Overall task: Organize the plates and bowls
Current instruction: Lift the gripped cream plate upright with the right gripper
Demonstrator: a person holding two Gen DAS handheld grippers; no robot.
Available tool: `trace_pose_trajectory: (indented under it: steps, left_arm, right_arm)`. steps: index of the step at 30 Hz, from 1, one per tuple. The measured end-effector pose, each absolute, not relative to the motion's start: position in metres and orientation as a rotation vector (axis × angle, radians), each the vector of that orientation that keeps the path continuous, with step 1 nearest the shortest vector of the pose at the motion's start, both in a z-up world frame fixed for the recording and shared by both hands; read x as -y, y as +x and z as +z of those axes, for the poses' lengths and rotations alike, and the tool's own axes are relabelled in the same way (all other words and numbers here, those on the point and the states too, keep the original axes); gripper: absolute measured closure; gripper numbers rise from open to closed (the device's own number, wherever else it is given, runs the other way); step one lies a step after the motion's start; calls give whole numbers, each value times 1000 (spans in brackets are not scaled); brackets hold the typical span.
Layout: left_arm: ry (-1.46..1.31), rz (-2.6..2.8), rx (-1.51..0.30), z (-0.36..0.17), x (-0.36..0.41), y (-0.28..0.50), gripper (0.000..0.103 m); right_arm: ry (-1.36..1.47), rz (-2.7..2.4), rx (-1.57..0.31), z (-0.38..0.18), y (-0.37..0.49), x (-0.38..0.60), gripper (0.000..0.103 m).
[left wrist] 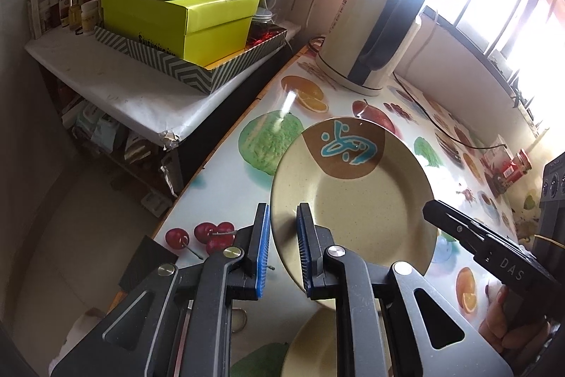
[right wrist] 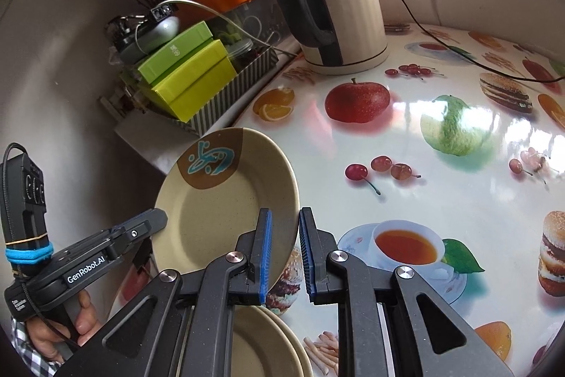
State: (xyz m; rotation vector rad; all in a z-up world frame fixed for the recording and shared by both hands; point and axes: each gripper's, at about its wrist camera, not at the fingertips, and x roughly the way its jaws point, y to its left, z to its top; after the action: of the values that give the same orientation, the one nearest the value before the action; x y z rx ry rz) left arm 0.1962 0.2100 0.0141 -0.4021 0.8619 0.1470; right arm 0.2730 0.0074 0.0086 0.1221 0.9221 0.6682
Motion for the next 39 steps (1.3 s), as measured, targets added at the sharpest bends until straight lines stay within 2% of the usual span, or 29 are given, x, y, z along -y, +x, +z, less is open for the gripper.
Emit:
trace_pose_trajectory:
  steps: [17, 39]
  left_arm:
    - [-394, 119, -845, 25, -190, 155, 87]
    - [-383, 104, -868, 14, -171, 109, 87]
  right_arm:
    - [145, 646, -896, 22, 225, 18, 87]
    - [179, 629, -909, 10, 171, 41, 87]
